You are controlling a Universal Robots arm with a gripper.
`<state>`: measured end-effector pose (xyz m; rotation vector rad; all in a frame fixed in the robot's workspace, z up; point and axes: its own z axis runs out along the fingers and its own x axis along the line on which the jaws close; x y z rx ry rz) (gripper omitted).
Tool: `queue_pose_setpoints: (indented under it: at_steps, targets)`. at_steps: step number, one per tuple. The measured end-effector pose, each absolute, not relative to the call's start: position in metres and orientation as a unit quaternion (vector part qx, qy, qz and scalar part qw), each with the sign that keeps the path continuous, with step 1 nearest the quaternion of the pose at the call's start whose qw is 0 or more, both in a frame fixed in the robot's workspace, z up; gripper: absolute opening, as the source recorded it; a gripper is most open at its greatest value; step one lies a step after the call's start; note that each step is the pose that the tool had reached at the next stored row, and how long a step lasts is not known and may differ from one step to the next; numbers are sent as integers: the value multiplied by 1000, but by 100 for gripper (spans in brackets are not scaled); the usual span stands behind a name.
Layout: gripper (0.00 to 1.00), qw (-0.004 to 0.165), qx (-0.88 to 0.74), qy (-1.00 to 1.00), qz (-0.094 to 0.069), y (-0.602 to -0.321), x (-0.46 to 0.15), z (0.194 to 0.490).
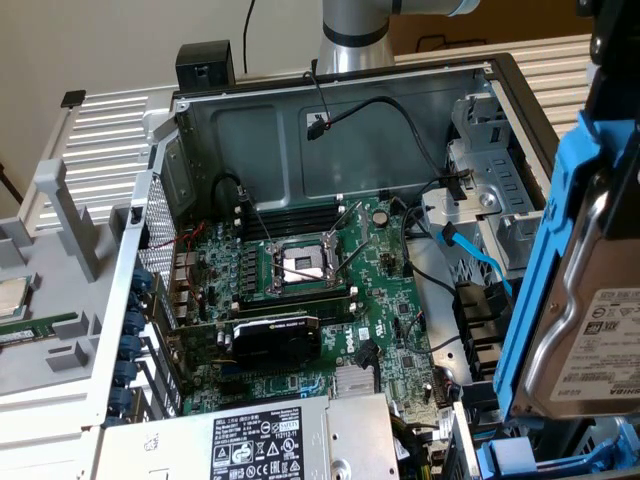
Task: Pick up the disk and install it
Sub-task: 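Insert the disk into the insertion slot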
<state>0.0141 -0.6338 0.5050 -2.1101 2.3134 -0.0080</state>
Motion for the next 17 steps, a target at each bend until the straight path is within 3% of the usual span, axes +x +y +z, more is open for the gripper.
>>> queue_pose_setpoints:
  at_steps: [17]
  targets:
    - [36,5,-694,719,-2,-632,12,503]
